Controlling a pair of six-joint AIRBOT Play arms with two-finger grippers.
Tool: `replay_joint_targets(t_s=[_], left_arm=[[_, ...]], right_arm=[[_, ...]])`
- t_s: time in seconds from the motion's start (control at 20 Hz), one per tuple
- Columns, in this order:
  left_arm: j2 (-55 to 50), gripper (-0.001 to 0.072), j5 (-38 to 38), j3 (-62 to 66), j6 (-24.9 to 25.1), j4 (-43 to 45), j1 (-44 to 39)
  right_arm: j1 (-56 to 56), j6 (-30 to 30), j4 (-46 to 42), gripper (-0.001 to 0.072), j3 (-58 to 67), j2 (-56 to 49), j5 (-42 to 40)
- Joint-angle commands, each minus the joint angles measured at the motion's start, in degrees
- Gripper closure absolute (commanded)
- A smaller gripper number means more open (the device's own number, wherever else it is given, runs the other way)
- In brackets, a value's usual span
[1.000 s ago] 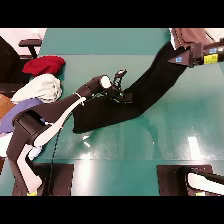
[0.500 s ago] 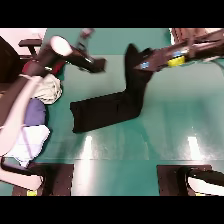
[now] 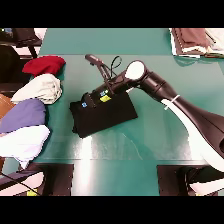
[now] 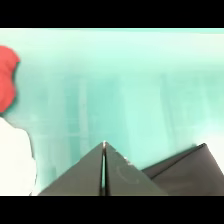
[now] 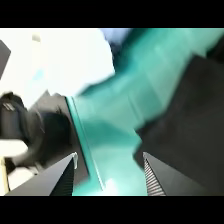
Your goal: Fold the shirts.
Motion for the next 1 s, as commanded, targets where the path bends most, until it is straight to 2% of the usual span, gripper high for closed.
replay_joint_targets(t_s=[0.0, 0.15, 0.25, 0.3, 0.35, 0.45, 0.6, 0.85, 0.9, 0.95], left_arm=[[1.31, 0.0684, -2.49, 0.02, 0.35, 0.17, 1.57], [1.31, 0.0684, -3.34, 0.00, 0.37, 0.09, 1.33], [1.29, 0.0685, -3.04, 0.00, 0.39, 0.15, -0.04], [1.25, 0.0684, -2.58, 0.00, 0.52, 0.20, -1.25], [1.11, 0.0684, -2.01, 0.00, 1.03, 0.22, -2.56], [0.50, 0.0685, -1.14, 0.00, 1.42, 0.22, -5.40], [-0.96, 0.0684, -1.18, 0.00, 1.40, 0.17, -8.66], [-2.21, 0.0684, -1.99, -0.11, 1.44, -0.33, -9.92], [-2.21, 0.0684, -2.14, -0.11, 1.44, -0.35, -9.92], [-2.21, 0.0684, -2.58, -0.11, 1.44, -0.35, -9.92]], right_arm=[[-3.80, -0.35, -6.01, 0.0222, -3.72, 0.11, 5.16], [-13.73, 0.17, -13.00, 0.0222, -14.25, 6.45, 4.61], [-22.18, 0.61, -14.45, 0.0217, -20.65, 9.42, 4.42], [-26.49, 0.61, -14.23, 0.0130, -22.82, 9.75, 4.52], [-30.12, 0.61, -14.23, 0.0083, -24.20, 9.53, 4.57], [-35.01, 0.61, -12.87, 0.0086, -24.72, 7.15, 4.83], [-35.45, -0.09, -8.02, 0.0100, -23.19, 1.75, 5.38], [-26.60, -0.20, -1.64, 0.0125, -12.61, -9.73, 7.30], [-24.87, -0.22, 0.07, 0.0141, -10.62, -12.04, 8.13], [-23.45, -0.20, 1.33, 0.0190, -8.85, -14.05, 9.25]])
